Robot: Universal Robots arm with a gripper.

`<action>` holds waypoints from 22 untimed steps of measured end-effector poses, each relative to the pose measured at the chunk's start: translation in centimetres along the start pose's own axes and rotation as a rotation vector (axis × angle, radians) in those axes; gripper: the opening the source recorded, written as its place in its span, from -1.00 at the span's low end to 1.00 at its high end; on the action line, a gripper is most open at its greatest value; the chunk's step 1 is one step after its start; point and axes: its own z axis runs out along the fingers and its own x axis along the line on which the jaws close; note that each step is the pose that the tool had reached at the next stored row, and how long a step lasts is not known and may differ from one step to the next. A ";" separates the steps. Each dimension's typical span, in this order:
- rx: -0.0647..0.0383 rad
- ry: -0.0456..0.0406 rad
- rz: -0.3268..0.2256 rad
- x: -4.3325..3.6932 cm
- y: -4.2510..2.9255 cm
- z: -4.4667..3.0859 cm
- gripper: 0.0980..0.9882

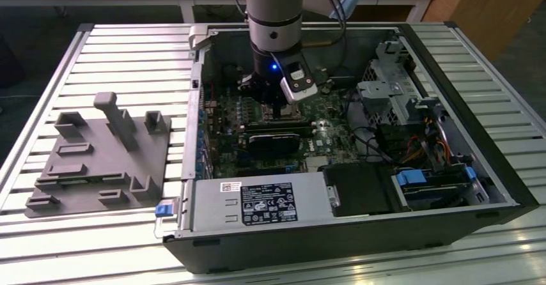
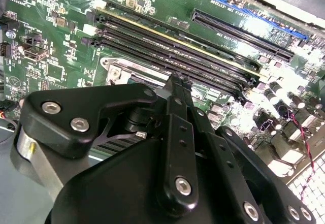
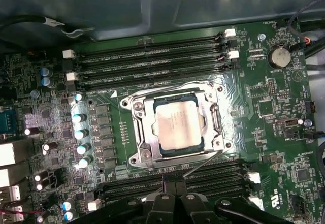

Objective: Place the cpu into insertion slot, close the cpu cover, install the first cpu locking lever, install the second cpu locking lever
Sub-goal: 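Install the second cpu locking lever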

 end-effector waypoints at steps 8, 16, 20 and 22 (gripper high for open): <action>-0.031 0.0053 0.002 0.11 -0.69 0.26 -0.98; -0.079 0.0137 0.006 0.36 -1.81 0.48 -0.98; -0.107 0.0185 0.008 0.50 -2.35 0.63 -0.98; -0.124 0.0216 0.010 0.57 -2.67 0.69 -0.98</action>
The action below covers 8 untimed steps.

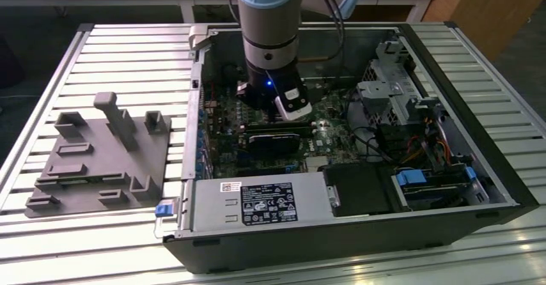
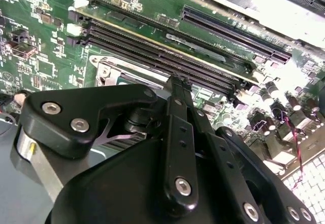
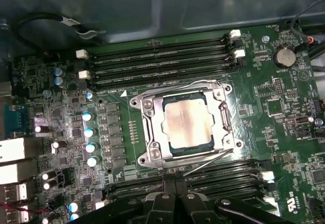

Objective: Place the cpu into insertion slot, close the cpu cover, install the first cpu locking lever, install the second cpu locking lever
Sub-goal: 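Install the second cpu locking lever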

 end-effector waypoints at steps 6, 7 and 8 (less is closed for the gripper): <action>-0.047 0.0081 0.004 0.20 -0.90 0.19 -0.98; -0.056 0.0097 0.004 0.24 -1.04 0.22 -0.98; -0.065 0.0112 0.005 0.28 -1.17 0.25 -0.98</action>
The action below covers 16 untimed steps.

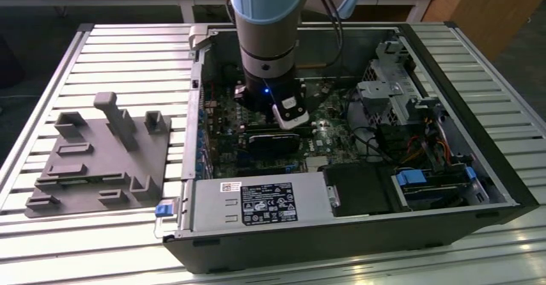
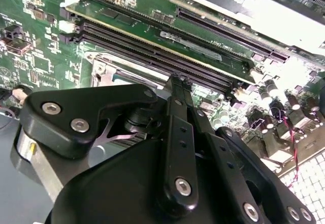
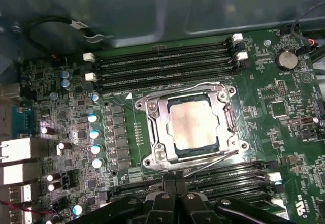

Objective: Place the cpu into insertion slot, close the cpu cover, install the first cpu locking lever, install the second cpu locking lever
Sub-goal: 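Install the second cpu locking lever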

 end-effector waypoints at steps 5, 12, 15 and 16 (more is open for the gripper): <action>-0.036 0.0061 0.003 0.23 -0.54 0.21 -0.98; -0.070 0.0121 0.005 0.67 -0.88 0.84 -0.98; -0.077 0.0134 0.006 0.76 -0.96 1.10 -0.98; -0.080 0.0139 0.006 0.78 -0.98 1.18 -0.98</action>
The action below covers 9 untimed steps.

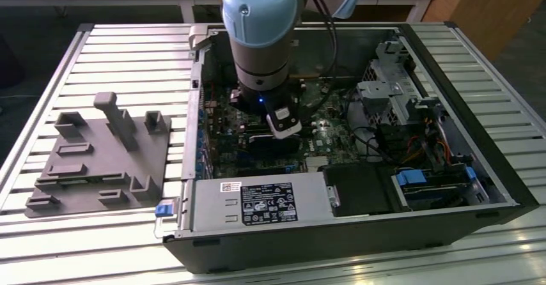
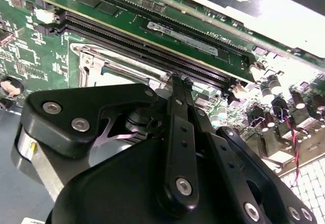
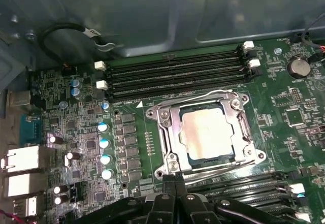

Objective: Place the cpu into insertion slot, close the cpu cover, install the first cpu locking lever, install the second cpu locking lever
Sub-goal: 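Install the second cpu locking lever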

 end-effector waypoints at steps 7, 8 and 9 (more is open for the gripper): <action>-0.019 0.0034 0.002 0.21 -0.21 0.53 -0.98; -0.022 0.0037 0.002 0.24 -0.24 0.61 -0.98; -0.023 0.0040 0.002 0.28 -0.27 0.69 -0.98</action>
